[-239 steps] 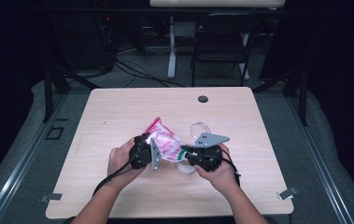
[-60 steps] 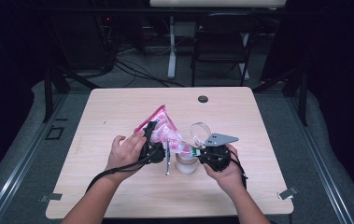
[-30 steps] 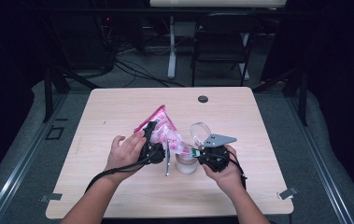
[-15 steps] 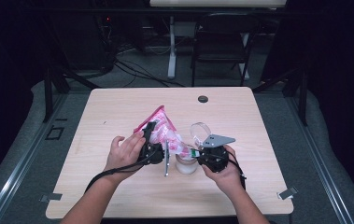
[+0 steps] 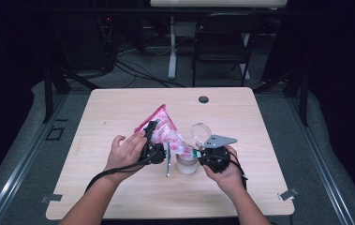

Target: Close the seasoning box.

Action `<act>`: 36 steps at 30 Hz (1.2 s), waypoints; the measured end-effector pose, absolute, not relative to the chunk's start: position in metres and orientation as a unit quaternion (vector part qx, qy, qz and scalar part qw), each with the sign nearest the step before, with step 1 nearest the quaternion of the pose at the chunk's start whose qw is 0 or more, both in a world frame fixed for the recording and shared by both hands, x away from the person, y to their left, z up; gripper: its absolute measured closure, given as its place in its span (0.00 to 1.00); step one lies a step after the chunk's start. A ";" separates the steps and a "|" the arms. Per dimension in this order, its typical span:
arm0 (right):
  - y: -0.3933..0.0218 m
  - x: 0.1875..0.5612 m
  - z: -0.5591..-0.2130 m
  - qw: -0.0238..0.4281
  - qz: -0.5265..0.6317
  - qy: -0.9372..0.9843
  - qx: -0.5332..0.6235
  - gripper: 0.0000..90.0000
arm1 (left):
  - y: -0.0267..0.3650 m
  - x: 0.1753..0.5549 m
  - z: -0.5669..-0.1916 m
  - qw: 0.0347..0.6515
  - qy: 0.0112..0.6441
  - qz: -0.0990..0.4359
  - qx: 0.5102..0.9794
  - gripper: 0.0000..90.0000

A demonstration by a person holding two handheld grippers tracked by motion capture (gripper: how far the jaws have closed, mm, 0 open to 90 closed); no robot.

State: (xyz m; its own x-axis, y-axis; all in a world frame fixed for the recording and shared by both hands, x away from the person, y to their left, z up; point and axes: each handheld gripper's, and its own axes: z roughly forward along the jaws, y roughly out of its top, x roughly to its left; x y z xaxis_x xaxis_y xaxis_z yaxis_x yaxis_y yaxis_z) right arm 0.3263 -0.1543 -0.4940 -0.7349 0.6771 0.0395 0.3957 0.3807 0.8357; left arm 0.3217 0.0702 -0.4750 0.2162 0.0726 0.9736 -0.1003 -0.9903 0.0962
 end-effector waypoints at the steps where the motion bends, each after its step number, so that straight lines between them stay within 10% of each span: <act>1: -0.155 0.327 -0.494 0.157 0.449 0.816 0.329 1.00 | 0.070 0.322 -0.475 0.072 -0.011 0.628 0.775 0.71; 36: -0.156 0.329 -0.497 0.155 0.445 0.817 0.334 1.00 | 0.064 0.319 -0.468 0.073 -0.014 0.635 0.769 0.71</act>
State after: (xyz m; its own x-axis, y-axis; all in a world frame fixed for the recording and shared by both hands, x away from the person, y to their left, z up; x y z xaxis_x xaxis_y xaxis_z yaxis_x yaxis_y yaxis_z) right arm 0.3288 -0.1565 -0.4970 -0.7287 0.6834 0.0445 0.4083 0.3813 0.8294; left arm 0.3194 0.0640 -0.4681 0.1940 0.0708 0.9784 -0.1137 -0.9891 0.0941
